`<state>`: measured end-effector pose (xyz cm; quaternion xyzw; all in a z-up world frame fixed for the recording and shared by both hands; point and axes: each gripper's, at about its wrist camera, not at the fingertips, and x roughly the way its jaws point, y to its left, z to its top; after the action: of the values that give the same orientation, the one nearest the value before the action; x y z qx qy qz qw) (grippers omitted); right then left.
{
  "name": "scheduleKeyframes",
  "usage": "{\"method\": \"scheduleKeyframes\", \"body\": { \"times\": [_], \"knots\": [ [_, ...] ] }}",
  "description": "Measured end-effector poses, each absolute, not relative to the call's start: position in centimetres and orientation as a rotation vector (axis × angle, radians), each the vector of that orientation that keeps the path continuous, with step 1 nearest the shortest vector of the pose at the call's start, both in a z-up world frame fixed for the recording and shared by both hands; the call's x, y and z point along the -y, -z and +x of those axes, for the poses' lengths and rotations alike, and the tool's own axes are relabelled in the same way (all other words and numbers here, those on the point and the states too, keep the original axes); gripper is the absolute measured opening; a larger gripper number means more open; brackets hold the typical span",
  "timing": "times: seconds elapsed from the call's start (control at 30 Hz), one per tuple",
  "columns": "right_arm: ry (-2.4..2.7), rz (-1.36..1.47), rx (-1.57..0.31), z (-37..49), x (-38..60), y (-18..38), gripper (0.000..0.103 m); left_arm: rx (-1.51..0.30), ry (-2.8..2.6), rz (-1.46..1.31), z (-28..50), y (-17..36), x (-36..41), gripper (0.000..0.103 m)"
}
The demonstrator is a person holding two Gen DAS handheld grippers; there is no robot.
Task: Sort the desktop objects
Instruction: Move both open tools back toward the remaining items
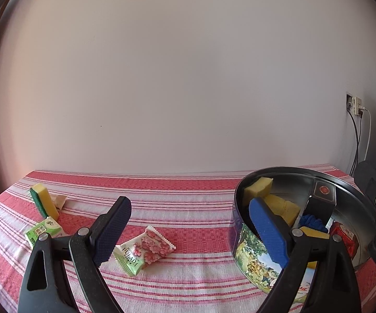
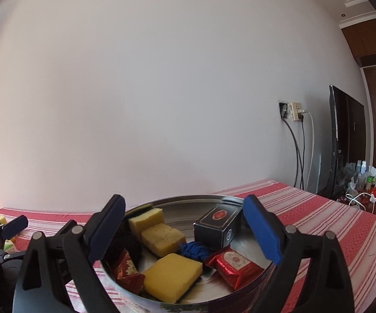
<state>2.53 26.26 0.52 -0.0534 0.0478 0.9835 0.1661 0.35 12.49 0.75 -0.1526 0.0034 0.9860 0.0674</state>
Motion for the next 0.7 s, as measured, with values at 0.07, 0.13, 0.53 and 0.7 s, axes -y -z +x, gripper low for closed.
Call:
{"method": "scheduleKeyframes", "body": {
  "times": [0.07,0.13,0.53,0.7],
  "knots": [
    [-2.814,-0.178,-0.130,2.4,-25.5,-0.5,0.094,-0.010,-2.976,-0.475,0.4,-0.6,-11.7,0.094],
    [-2.824,-0.183,-0.118,2.4,-24.7,-0.4,0.094,-0.011,-2.984,-0.493,0.4,-0.5,-10.8,0.094],
    [-2.936,-0.319,-0.166,1.6,-19.4,0.3,0.094,0.061,-3.042,-0.710,-1.2,0.5,-1.9,0.094],
    [-2.990,-0.402,-0.184,0.6,-16.8,0.8,0.094,0.118,-3.108,-0.838,-2.6,1.1,3.4,0.094]
  ]
}}
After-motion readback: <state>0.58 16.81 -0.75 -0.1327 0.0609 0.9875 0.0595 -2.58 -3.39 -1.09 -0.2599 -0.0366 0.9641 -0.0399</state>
